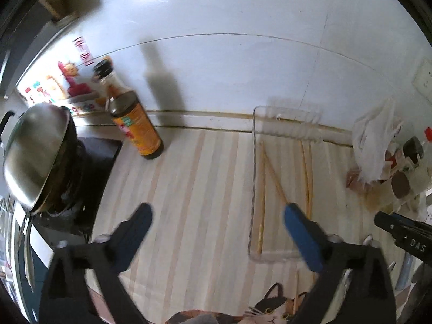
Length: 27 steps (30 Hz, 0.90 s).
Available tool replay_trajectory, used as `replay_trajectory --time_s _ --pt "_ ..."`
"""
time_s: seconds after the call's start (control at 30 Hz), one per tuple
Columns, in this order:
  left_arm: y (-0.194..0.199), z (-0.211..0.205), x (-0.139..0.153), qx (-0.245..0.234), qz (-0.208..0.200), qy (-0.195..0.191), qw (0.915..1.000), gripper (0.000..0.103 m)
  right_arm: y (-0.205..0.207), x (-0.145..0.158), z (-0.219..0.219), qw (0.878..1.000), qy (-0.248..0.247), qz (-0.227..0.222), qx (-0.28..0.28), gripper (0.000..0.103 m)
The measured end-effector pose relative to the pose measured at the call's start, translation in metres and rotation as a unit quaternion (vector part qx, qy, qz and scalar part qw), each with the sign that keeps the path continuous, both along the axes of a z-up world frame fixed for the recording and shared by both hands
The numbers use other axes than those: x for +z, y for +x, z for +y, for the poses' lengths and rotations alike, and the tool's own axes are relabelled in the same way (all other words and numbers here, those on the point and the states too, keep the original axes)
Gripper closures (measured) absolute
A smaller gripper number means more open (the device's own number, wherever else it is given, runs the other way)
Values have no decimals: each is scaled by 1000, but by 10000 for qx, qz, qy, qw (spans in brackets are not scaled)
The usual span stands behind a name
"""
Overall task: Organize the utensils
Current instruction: 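Open both tools to release the chopsticks into the rack, then grasp a chopstick with the left tool while the right tool grasps another chopstick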
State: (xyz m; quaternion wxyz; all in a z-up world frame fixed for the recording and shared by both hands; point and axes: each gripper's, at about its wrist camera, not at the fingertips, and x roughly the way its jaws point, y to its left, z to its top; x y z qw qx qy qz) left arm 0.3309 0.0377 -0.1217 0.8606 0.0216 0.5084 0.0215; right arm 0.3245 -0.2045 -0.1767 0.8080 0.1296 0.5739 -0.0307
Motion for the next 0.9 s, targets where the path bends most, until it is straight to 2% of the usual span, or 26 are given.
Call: replay_trajectory --time_s 0.07,0.2,0.3,0.43,0.6,0.63,0.73,0.77,0.83,0.9 --pt "-14 1 -4 19 -57 15 10000 0 -20 -6 -5 9999 -110 -89 -30 48" --pt "-38 -1 -25 65 72 229 9997 0 -55 -27 -6 9993 -358 -57 -14 48" --pt "-54 -2 -54 82 388 335 9987 0 -80 -59 -5 9990 -354 275 2 48" --pt "-75 -7 -89 129 749 656 9950 0 -108 -106 5 9962 -343 781 155 48" --pt "-94 -17 -117 18 1143 710 9909 0 -127 -142 20 9917 -324 1180 400 50" --pt "-97 -21 -122 -50 1227 665 9902 0 -130 -147 21 9909 -323 1232 429 54" --pt "-105 -33 -131 -226 1436 470 9883 0 -139 -159 19 9886 -291 1392 502 87" --pt "-108 -39 -134 -308 1517 402 9871 1 -141 -159 16 9892 -332 1349 462 93" --pt "-112 -52 -140 -485 1691 206 9842 1 -146 -159 3 9893 -486 1353 234 95" --pt "-115 -66 -147 -644 1939 -90 9789 1 -149 -159 -12 9900 -381 1357 45 95"
